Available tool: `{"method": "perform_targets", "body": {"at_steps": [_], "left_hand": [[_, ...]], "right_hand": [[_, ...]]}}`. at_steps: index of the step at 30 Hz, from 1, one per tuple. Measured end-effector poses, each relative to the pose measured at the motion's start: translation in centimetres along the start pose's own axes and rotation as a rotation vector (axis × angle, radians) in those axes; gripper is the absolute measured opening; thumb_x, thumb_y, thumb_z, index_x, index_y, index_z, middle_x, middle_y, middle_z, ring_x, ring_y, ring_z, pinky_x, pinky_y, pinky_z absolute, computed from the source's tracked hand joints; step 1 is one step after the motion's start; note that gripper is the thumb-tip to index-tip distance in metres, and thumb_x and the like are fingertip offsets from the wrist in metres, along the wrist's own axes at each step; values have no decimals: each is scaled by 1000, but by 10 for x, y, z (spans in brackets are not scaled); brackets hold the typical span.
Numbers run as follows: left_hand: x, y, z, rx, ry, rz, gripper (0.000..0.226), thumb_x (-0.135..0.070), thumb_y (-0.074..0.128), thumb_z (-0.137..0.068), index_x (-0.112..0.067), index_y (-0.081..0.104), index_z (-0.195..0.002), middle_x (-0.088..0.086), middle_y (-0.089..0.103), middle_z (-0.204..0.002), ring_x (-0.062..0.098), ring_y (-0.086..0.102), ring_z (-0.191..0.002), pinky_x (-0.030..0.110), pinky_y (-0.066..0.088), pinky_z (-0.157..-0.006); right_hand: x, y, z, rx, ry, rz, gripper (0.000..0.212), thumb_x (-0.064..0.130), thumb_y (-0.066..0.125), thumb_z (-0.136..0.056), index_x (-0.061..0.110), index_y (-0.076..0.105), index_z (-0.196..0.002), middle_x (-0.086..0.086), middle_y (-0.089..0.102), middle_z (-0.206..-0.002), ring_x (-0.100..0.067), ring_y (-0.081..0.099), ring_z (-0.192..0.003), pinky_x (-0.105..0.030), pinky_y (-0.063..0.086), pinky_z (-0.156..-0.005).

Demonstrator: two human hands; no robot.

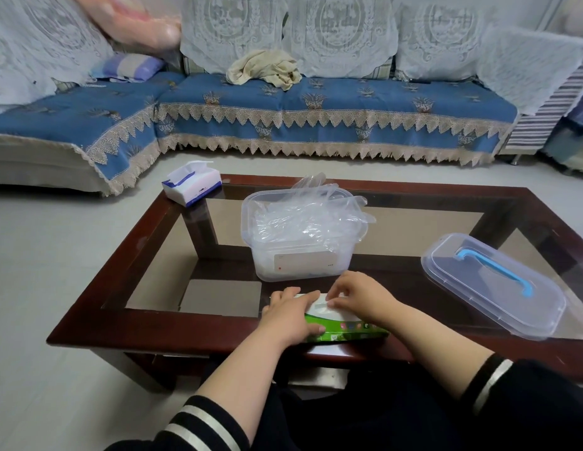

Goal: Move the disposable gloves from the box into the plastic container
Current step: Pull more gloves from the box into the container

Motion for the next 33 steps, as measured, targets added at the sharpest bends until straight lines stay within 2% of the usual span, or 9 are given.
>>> {"method": "perform_targets", "body": {"at_steps": [6,9,14,18,19,21,24,28,33], "left_hand": [[2,-1,-2,11,0,8,76,-49,67,-83,-44,27,-147,-3,18,-156,22,14,-142,40,21,-112],[2,-1,-2,25,-1,20,75,-47,68,-83,-46,28,-146,-2,18,-157,23,14,-142,41,20,-112],[3,-4,-2,55,18,6,68,-46,67,-82,-40,37,-143,4,17,-157,29,15,-142,46,23,-112],[0,-2,0,73,25,-32,77,-46,65,-83,-41,24,-149,4,11,-159,28,9,-144,46,21,-113],[0,-3,0,69,23,-33,78,-46,65,-84,-42,23,-149,4,11,-159,28,9,-144,46,21,-113],[-1,-4,0,71,21,-34,77,-47,65,-84,-42,23,-149,4,11,-159,28,9,-144,46,20,-113],[0,-6,0,76,22,-26,77,-46,64,-85,-41,23,-149,4,11,-159,29,9,-144,47,20,-114],[0,-5,1,73,32,-6,76,-46,65,-85,-42,23,-149,4,12,-159,30,9,-144,48,20,-115],[1,-7,1,80,35,-12,77,-46,64,-84,-42,23,-149,3,11,-160,31,8,-144,48,19,-115]], "right_hand": [[11,-2,8,-149,-61,212,14,36,60,-89,26,69,-92,11,60,-100,-7,51,-99,-23,35,-70],[19,-9,12,-267,-110,250,15,36,58,-91,25,68,-93,11,61,-103,-9,55,-96,-26,38,-67],[27,-40,13,-402,-98,-90,8,24,65,-88,22,64,-80,15,55,-80,-5,50,-71,-27,37,-68],[54,-102,13,-666,-209,-357,11,15,68,-86,23,65,-81,7,62,-77,-1,52,-64,-25,42,-67],[63,-121,12,-721,-246,-389,3,16,68,-87,19,67,-86,3,64,-79,-2,54,-65,-25,46,-66],[83,-157,6,-817,-337,-359,8,21,67,-88,15,66,-93,-3,65,-84,-6,57,-65,-18,49,-63],[105,-185,-15,-958,-458,-254,10,27,68,-86,17,66,-89,0,62,-85,-6,53,-67,-19,46,-66],[116,-157,-53,-849,-465,-50,14,27,68,-86,12,68,-89,6,57,-90,-4,49,-73,-15,43,-69],[96,-91,-107,-532,-342,168,16,31,62,-91,17,68,-95,1,60,-103,-17,56,-87,-38,53,-74]]}}
Point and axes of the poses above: each hand's wrist, its own z-axis away from the middle knuckle, its own y-axis out of the palm, x = y × z, the point moved 1 cm from there along -z, towards the middle knuckle
